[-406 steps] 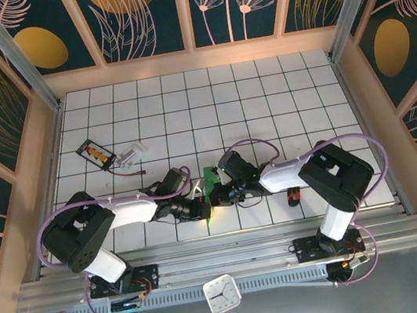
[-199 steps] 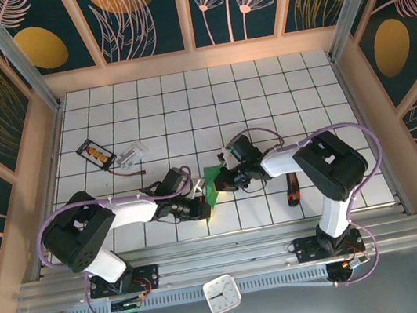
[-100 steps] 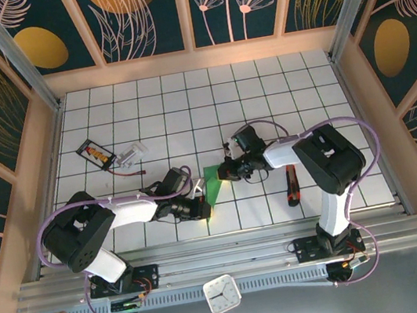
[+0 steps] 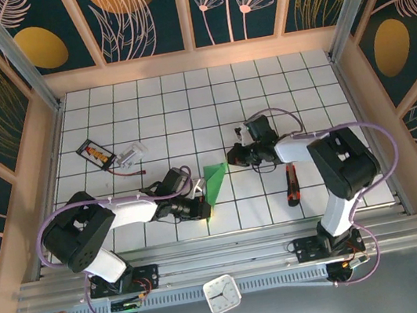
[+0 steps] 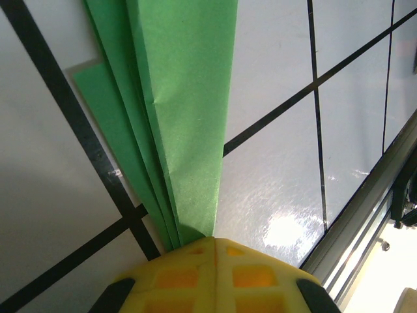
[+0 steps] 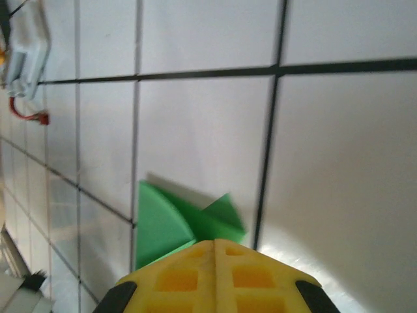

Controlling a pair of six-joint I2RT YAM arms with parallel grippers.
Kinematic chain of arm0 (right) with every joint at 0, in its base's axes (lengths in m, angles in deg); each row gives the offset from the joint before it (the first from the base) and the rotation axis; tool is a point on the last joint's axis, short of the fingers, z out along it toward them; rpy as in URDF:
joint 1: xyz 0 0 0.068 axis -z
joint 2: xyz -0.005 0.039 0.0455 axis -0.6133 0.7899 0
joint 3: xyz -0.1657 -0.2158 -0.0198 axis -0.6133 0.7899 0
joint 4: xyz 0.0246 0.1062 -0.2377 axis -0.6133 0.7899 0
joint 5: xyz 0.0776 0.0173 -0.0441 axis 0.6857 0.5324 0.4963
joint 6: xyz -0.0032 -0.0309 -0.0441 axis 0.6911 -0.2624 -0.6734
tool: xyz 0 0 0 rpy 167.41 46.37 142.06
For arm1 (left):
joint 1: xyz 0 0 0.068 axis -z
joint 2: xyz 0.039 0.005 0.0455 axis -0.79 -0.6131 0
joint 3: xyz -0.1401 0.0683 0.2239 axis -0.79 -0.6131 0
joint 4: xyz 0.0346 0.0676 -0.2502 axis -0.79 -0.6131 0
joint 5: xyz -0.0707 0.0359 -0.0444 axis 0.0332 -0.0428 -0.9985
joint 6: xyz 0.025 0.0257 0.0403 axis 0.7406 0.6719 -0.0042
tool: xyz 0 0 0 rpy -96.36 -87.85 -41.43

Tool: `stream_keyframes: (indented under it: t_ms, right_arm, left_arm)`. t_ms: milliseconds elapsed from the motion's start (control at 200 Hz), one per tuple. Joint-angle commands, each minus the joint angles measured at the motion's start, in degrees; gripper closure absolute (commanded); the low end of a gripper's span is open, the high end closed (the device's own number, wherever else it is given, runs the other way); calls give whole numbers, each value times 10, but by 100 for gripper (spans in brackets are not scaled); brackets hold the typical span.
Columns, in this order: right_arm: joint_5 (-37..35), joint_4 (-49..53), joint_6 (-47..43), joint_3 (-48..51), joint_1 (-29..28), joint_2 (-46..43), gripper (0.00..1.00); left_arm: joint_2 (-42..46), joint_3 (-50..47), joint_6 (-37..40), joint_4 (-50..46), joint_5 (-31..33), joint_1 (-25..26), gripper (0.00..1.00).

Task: Fold a paper plane with a square sheet of paper (pick it up from the middle)
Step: Turn over the paper at the center of the table.

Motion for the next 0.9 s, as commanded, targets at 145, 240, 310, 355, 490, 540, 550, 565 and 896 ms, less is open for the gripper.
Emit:
stream_keyframes:
  t_ms: [145, 240, 310, 355, 490, 540, 550, 565, 896]
  right_arm:
    - [-4, -36, 39, 22, -90, -6, 100]
    - [-12, -42, 43, 20, -98, 7, 100]
    - [-39, -22, 31, 18, -90, -1, 100]
    - [-57, -6, 23, 18, -76, -18, 100]
    - [-116, 48, -2, 22, -10, -76, 100]
    - [-135, 59, -13, 22, -2, -96, 100]
    - [-138, 61, -14, 22, -2, -99, 100]
    - [-140, 62, -17, 21, -4, -104, 100]
    - [-61, -32, 20, 8, -126, -18, 100]
  left_arm:
    - [-25, -31, 0, -97, 50, -1, 100]
    - [-23, -30, -1, -97, 52, 0, 100]
    - [-22, -31, -1, -97, 52, 0, 100]
    - [-21, -31, -2, -98, 52, -1, 100]
    - [-19, -29, -2, -98, 53, -1, 100]
    - [-19, -29, -1, -98, 53, -1, 100]
    - [-20, -29, -1, -98, 53, 0, 100]
    - [-20, -28, -1, -98, 52, 0, 100]
    - [-27, -28, 1, -93, 49, -1, 100]
